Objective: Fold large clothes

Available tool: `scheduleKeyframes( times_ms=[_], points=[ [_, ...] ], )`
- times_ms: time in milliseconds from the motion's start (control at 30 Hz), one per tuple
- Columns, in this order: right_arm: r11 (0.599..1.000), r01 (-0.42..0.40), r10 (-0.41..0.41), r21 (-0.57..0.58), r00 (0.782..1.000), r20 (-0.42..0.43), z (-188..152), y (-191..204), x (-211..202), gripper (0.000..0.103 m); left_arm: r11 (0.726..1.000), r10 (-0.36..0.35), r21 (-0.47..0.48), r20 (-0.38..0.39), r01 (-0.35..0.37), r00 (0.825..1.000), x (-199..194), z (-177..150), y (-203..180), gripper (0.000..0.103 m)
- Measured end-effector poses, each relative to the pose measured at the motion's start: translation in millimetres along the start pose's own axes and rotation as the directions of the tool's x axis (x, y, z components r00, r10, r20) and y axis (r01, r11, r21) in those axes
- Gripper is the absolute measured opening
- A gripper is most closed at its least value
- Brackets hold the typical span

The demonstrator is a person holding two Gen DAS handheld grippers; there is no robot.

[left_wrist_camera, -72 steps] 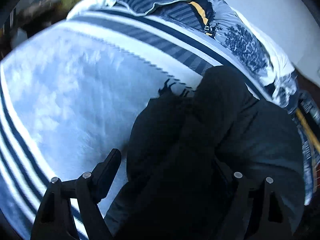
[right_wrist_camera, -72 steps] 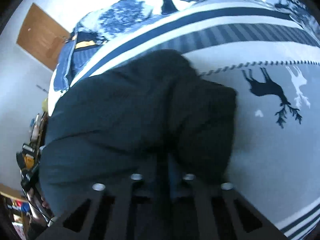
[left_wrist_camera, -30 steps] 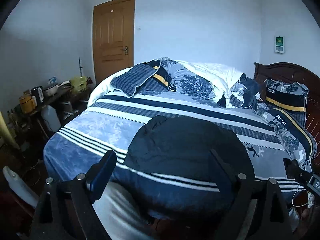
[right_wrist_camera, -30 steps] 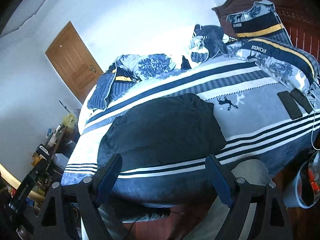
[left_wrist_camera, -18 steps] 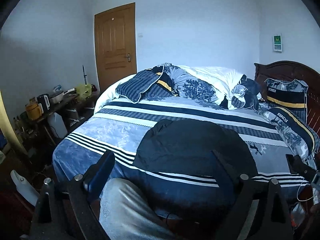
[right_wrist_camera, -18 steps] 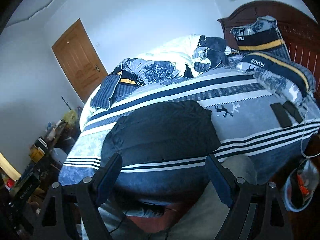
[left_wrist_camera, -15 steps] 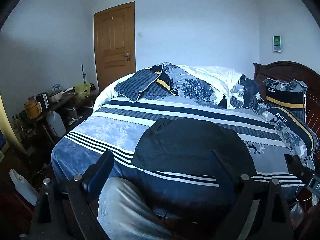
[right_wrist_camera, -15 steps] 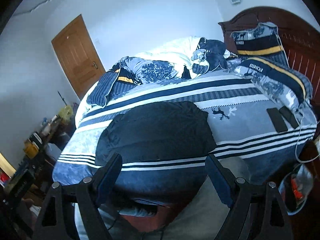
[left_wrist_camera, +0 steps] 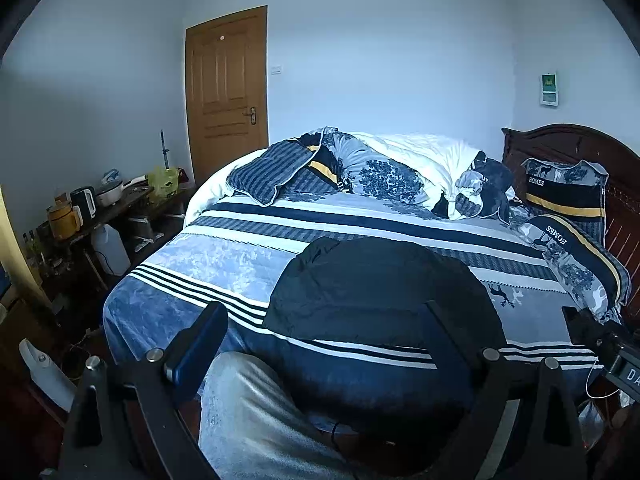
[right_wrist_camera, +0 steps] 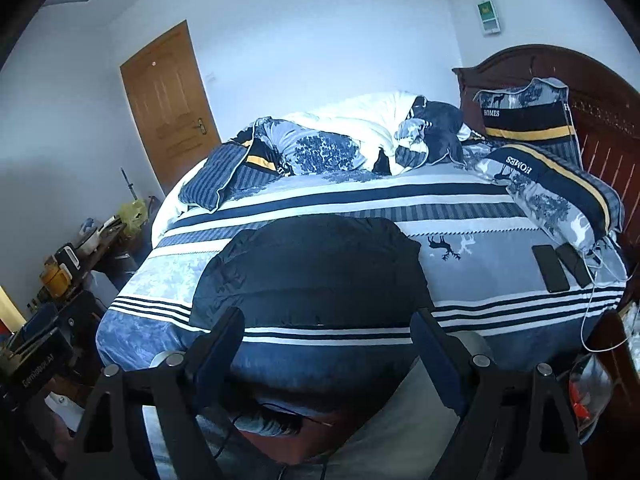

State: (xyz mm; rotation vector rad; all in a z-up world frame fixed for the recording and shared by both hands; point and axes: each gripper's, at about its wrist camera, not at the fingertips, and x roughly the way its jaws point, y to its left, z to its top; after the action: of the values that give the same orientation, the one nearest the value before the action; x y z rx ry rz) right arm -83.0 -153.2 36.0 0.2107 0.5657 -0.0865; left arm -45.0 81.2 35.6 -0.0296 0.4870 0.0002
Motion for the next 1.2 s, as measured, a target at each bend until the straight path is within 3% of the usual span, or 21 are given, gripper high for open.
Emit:
scheduleKeyframes(
  times_ms=[300, 1200],
  points=[
    [1.0, 0.008, -0.008, -0.006, 1.0, -0.001, -15.2, 22.2, -9.1, 0.087, 1.0, -0.003, -0.006, 0.005, 0.003, 1.0, -6.9, -3.5, 1.0, 0.096],
    [0.999, 0.016, -0.015, 0.03, 1.0, -0.015, -20.2, 20.7, -5.2, 0.087, 1.0, -0.024, 0.012, -0.025, 0.024, 0.999, -1.1, -8.9, -3.0, 0.096]
  ],
)
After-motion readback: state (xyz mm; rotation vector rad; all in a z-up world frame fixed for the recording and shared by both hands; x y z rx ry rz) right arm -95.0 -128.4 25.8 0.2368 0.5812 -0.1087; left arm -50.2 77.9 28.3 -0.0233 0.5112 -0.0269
